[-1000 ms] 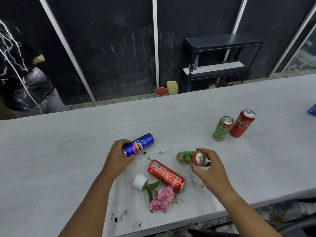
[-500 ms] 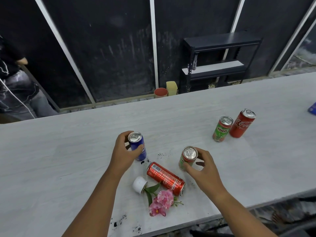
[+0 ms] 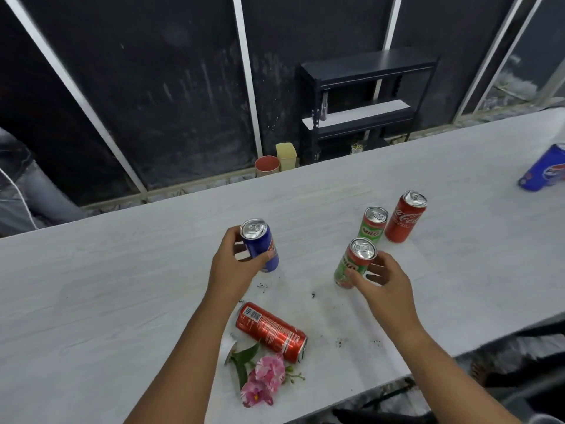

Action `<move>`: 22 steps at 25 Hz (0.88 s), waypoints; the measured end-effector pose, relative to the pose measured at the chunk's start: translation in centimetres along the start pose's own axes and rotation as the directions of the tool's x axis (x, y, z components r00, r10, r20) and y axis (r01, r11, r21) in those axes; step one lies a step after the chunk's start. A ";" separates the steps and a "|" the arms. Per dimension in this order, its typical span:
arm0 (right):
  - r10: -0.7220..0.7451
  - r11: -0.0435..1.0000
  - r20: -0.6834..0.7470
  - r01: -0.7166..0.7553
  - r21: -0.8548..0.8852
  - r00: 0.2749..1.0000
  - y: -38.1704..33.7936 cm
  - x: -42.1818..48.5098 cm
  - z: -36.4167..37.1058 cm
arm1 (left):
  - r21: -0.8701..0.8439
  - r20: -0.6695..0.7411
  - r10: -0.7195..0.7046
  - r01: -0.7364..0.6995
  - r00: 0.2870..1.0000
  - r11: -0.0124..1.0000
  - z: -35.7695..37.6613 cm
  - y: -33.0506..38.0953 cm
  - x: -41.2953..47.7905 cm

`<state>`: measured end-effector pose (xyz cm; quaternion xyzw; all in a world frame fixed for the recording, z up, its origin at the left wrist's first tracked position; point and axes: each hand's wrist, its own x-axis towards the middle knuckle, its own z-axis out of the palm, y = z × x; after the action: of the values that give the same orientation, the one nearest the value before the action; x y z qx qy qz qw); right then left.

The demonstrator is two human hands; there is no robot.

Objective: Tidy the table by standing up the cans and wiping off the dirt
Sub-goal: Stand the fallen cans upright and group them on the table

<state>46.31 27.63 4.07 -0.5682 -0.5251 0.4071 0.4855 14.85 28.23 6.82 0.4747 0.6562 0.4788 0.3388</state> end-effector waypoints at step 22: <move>0.033 0.986 -0.174 -0.060 -0.154 0.984 5.6 7.6 -13.3 | 0.016 0.462 0.059 -0.075 0.885 0.997 23.6 4.2 -2.1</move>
<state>61.30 33.68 1.59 -0.6500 -0.4987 0.3252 0.4723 37.99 33.83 3.46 0.6025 0.5482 0.3530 0.4602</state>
